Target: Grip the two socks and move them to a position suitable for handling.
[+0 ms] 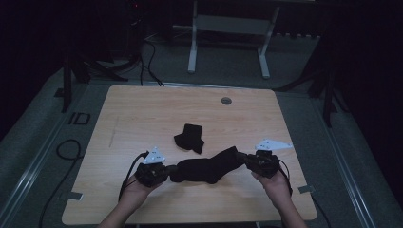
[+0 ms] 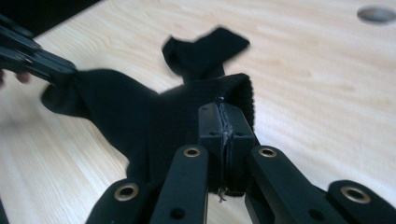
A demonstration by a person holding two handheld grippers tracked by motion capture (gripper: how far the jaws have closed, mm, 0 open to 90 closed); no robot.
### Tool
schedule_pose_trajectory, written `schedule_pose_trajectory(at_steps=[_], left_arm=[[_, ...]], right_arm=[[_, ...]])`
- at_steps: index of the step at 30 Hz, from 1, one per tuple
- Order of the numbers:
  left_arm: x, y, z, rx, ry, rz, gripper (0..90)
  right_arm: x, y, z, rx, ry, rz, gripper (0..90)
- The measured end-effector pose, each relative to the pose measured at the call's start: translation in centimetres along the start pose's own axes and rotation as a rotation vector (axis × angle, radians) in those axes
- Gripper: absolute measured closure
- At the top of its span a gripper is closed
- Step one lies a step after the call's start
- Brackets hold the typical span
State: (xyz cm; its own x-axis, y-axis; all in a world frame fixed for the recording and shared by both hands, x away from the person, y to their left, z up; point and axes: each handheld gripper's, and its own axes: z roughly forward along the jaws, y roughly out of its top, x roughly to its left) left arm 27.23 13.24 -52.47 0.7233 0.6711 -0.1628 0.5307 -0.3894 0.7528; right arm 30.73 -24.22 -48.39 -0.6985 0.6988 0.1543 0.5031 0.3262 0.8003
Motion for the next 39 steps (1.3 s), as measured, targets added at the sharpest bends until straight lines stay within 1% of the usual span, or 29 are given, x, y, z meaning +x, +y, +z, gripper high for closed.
schedule_pose_trajectory(at_steps=[1, 2, 3, 4, 5, 6, 8, 9, 13, 14, 15, 16, 17, 18, 20, 21, 22, 23, 25, 26, 27, 28, 30, 31, 32, 34, 36, 37, 39], left_arm=[[0.3, -0.3, 0.0, 0.010, -0.010, -0.007, 86.8], [0.5, -0.5, 0.0, 0.020, -0.032, -0.015, 86.8], [0.6, -0.7, 0.1, 0.022, -0.028, -0.018, 86.8], [0.7, -0.9, 0.2, 0.033, -0.032, -0.008, 86.8], [0.8, -1.0, 0.3, 0.043, -0.047, 0.000, 86.7], [0.9, -1.2, 0.5, 0.051, -0.050, 0.005, 86.7], [0.8, -1.5, 1.1, 0.062, -0.071, 0.019, 86.6], [0.8, -1.6, 1.4, 0.067, -0.071, 0.027, 86.3], [0.5, -2.0, 2.7, 0.080, -0.101, 0.035, 85.6], [0.5, -2.1, 3.0, 0.085, -0.099, 0.040, 84.9], [0.5, -2.2, 3.1, 0.084, -0.103, 0.034, 83.1], [0.6, -2.2, 3.2, 0.082, -0.118, 0.027, 80.6], [0.6, -2.2, 3.1, 0.076, -0.118, 0.027, 79.7], [0.6, -2.2, 3.0, 0.072, -0.105, 0.027, 76.5], [0.8, -2.1, 2.7, 0.046, -0.087, 0.004, 69.7], [1.0, -2.1, 2.4, 0.034, -0.071, -0.001, 63.5], [1.2, -2.0, 2.0, 0.009, -0.049, -0.014, 60.2], [1.3, -1.9, 1.8, -0.006, -0.047, -0.025, 60.3], [1.3, -1.7, 1.2, -0.032, -0.045, -0.035, 61.2], [1.2, -1.6, 1.1, -0.038, -0.050, -0.024, 65.4], [0.9, -1.5, 1.1, -0.038, -0.052, -0.014, 65.7], [0.6, -1.4, 1.2, -0.034, -0.059, -0.003, 72.1], [-0.3, -1.4, 1.6, -0.025, -0.068, 0.023, 78.4], [-0.8, -1.4, 1.9, -0.012, -0.076, 0.040, 83.1], [-1.2, -1.5, 2.3, 0.006, -0.085, 0.060, 84.5], [-1.4, -1.7, 2.8, 0.041, -0.086, 0.079, 87.1], [-1.4, -2.0, 3.3, 0.056, -0.091, 0.070, 89.0], [-1.3, -2.1, 3.5, 0.068, -0.083, 0.066, 89.1], [-1.2, -2.2, 3.7, 0.074, -0.086, 0.067, 89.1]], right_arm=[[-0.2, -0.4, 0.2, 0.015, -0.001, 0.007, 88.2], [-0.4, -0.9, 0.3, 0.026, -0.004, 0.018, 88.2], [-0.6, -1.5, 0.5, 0.044, -0.003, 0.040, 88.2], [-0.8, -1.9, 0.6, 0.050, -0.004, 0.049, 88.2], [-1.2, -2.7, 0.8, 0.072, -0.008, 0.066, 88.2], [-1.2, -2.7, 0.8, 0.072, -0.008, 0.066, 88.2], [-1.6, -3.5, 1.0, 0.093, -0.014, 0.078, 88.2], [-1.8, -4.2, 1.2, 0.117, -0.011, 0.082, 88.2], [-2.0, -5.1, 1.3, 0.142, -0.011, 0.090, 88.1], [-2.0, -5.4, 1.3, 0.148, -0.011, 0.091, 88.0], [-2.1, -5.6, 1.3, 0.155, -0.010, 0.097, 87.6], [-2.1, -5.8, 1.4, 0.163, -0.006, 0.098, 87.4], [-2.2, -5.9, 1.4, 0.170, -0.007, 0.096, 87.1], [-2.2, -6.0, 1.4, 0.170, -0.011, 0.096, 86.8], [-2.3, -6.2, 1.3, 0.170, -0.019, 0.100, 83.1], [-2.5, -6.2, 1.1, 0.165, -0.030, 0.107, 80.4], [-2.6, -6.2, 1.0, 0.157, -0.037, 0.108, 74.4], [-2.8, -6.1, 0.8, 0.143, -0.043, 0.110, 62.7], [-3.0, -5.8, 0.3, 0.131, -0.048, 0.112, 60.8], [-3.0, -5.6, 0.0, 0.116, -0.053, 0.105, 61.3], [-2.9, -5.3, -0.2, 0.101, -0.055, 0.095, 63.4], [-2.7, -5.1, -0.4, 0.091, -0.053, 0.084, 70.6], [-2.3, -4.7, -0.5, 0.079, -0.055, 0.060, 81.3], [-2.0, -4.6, -0.4, 0.082, -0.052, 0.045, 86.4], [-1.9, -4.5, -0.2, 0.093, -0.045, 0.032, 88.7], [-1.6, -4.6, 0.5, 0.121, -0.023, 0.018, 89.6], [-1.5, -4.8, 1.3, 0.146, -0.010, 0.001, 89.6], [-1.4, -5.0, 1.7, 0.156, -0.004, -0.004, 89.6], [-1.5, -5.4, 2.3, 0.176, -0.004, -0.009, 89.6]])
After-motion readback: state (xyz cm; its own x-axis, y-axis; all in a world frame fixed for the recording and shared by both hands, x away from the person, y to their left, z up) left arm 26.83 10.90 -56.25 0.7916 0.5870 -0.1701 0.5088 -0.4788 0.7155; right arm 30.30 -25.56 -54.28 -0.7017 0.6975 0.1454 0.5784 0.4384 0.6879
